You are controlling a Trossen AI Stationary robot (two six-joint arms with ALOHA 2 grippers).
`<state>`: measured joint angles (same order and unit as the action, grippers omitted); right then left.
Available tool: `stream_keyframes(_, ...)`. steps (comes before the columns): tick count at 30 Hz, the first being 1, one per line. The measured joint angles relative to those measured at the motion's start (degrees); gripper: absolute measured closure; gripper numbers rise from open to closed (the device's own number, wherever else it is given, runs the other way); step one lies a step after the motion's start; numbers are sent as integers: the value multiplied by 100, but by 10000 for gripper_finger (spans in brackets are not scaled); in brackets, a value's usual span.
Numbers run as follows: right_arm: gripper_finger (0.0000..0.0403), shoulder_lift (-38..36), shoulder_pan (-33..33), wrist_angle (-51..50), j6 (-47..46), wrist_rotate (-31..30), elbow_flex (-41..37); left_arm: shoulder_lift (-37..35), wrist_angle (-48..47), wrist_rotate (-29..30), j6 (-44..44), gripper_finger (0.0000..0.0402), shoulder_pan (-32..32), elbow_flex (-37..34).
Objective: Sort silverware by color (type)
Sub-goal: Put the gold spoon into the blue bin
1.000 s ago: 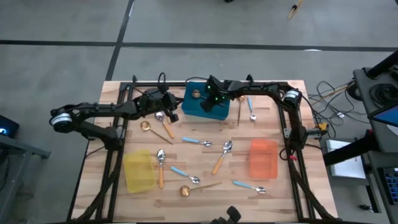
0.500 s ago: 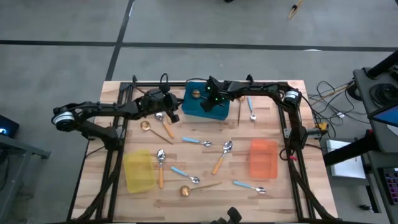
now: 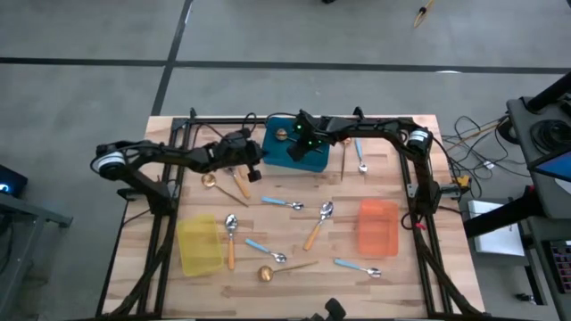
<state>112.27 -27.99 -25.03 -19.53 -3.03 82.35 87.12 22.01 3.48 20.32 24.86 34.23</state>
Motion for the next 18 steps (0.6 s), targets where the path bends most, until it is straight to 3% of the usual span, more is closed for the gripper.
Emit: stream_keyframes(18, 365, 264, -2, -9, 39, -250, -57, 664, -59, 1, -48, 402, 0, 462)
